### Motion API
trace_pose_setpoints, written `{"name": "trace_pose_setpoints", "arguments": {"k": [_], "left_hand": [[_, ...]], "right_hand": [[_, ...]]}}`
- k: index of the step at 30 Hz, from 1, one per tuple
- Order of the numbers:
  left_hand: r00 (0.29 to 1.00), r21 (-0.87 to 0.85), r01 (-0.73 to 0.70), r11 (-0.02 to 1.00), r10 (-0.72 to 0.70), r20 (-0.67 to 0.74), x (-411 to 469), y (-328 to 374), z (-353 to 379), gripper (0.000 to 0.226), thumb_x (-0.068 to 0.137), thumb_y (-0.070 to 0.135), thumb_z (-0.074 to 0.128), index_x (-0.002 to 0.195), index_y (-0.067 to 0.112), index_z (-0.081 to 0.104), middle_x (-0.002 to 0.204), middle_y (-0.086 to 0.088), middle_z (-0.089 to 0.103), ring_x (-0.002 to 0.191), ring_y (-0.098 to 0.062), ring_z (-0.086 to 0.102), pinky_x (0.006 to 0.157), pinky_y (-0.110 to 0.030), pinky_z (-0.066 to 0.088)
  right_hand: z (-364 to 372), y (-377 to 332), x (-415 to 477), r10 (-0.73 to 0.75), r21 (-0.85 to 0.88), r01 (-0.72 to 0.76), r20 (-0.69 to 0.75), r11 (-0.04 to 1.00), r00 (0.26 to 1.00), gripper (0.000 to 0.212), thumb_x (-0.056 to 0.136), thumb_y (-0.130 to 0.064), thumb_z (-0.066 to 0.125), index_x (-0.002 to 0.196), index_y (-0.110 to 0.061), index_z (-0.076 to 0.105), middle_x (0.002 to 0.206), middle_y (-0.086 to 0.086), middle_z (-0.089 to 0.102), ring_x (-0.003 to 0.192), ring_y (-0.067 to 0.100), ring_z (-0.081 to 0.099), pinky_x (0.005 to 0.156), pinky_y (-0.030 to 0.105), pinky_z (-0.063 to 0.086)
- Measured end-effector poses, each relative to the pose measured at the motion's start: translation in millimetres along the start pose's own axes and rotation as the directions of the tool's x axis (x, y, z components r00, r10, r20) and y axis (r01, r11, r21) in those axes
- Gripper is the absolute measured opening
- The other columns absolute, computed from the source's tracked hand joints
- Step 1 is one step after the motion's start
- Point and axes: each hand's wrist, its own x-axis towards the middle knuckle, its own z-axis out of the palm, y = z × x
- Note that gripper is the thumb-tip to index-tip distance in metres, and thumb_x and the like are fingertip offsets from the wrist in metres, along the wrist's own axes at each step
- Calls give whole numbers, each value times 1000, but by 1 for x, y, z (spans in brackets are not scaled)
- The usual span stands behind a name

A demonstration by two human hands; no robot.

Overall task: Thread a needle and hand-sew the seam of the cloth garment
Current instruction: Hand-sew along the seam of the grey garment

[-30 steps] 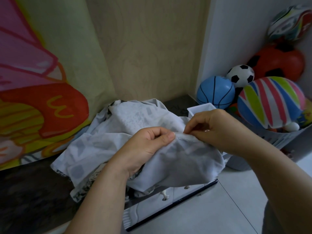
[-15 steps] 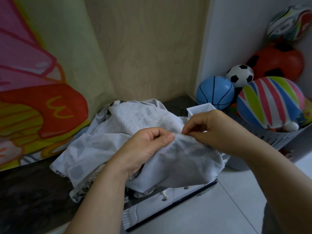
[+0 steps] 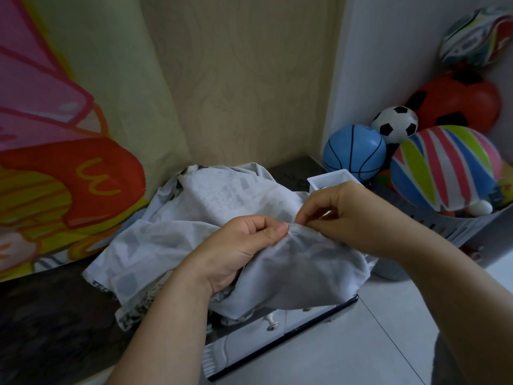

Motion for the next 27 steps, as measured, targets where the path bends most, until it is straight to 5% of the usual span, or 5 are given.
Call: {"name": "trace_pose_setpoints", "arguments": {"k": [4,10,16,24,27], "left_hand": [[999,-35,1,999,-2,-36,2,0,1,13,67,30,67,61,19,71,68,-4,68,62,-10,63,62,-20,53],[992,-67,-16,998,8,-124,8,-2,7,14,70,29,67,70,17,75,83,-10,73,78,-16,68,74,-26,54],[981,-23,-50,998,45,-188,12,-1,12,32,89,7,59,64,19,74,75,-6,73,74,-15,67,73,-23,55],[972,2,-55,998,54,-228,18,-1,16,15,91,13,60,88,10,74,95,-16,73,97,-28,68,93,-34,52],[966,-1,-66,998,63,-249,20,-1,18,24,91,10,59,74,16,74,82,-11,74,84,-22,67,85,-31,52]], "right_hand": [[3,0,1,-2,21,3,-47,1000,999,32,87,-14,64,76,-44,63,81,-27,65,82,-14,60,73,2,45],[6,-4,0,7,294,16,-80,956,997,14,94,-19,52,100,-29,61,95,-17,68,85,5,67,81,24,56],[13,-3,3,-14,187,30,-87,982,996,9,83,-18,68,89,-25,70,97,-13,70,87,-2,66,87,26,53],[15,1,7,22,98,-9,-132,995,991,9,81,-30,68,89,-34,67,94,-8,69,86,4,64,85,32,54],[17,1,7,6,61,5,-181,998,983,7,83,-29,67,89,-31,68,95,-8,68,87,3,63,85,30,53]]}}
